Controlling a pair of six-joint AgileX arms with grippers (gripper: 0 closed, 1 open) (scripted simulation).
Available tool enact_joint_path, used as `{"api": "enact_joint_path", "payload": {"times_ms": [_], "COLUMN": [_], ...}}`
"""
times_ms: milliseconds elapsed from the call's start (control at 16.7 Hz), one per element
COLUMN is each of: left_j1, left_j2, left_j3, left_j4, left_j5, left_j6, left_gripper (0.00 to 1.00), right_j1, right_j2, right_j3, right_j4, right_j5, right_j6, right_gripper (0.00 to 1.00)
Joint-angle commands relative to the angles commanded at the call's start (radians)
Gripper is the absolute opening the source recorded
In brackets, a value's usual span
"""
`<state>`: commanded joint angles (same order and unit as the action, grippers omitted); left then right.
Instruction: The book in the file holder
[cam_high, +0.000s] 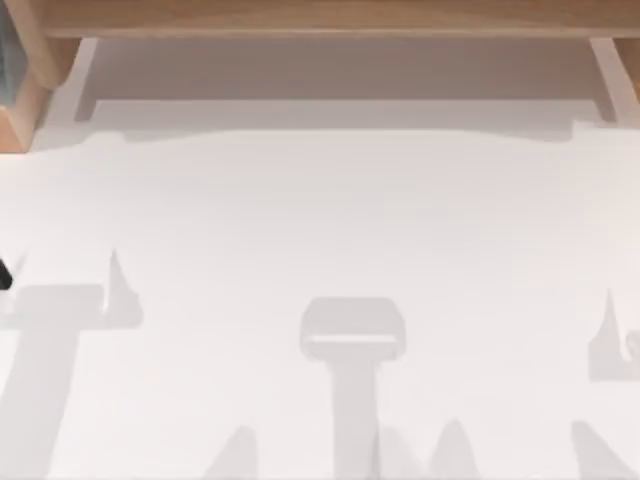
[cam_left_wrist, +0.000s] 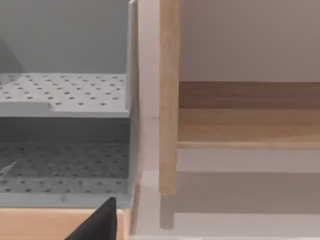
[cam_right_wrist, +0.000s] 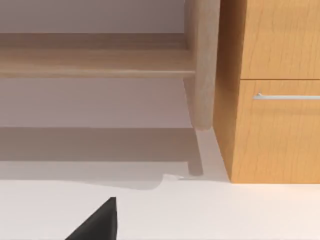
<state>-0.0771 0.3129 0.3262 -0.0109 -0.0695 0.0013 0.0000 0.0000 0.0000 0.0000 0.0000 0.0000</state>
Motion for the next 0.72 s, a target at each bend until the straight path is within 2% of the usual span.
{"api": "enact_joint_path", "payload": {"times_ms": [300,720], "left_j1": [-0.075,-0.169], "left_j2": [0.343,0.74], "left_j3": [0.357,0.773], "left_j4": [-0.012,-0.025], "left_j5": [-0.07,-0.155], "left_j6": [0.001,0.003], "left_gripper": [1.0,1.0], "right_j1": [0.0,0.0], "right_j2": [0.0,0.0], "right_j3": [0.0,0.0], "right_j4": [0.0,0.0], "right_j5": [0.0,0.0], "right_j6": [0.0,0.0], "right_gripper": [1.0,1.0]}}
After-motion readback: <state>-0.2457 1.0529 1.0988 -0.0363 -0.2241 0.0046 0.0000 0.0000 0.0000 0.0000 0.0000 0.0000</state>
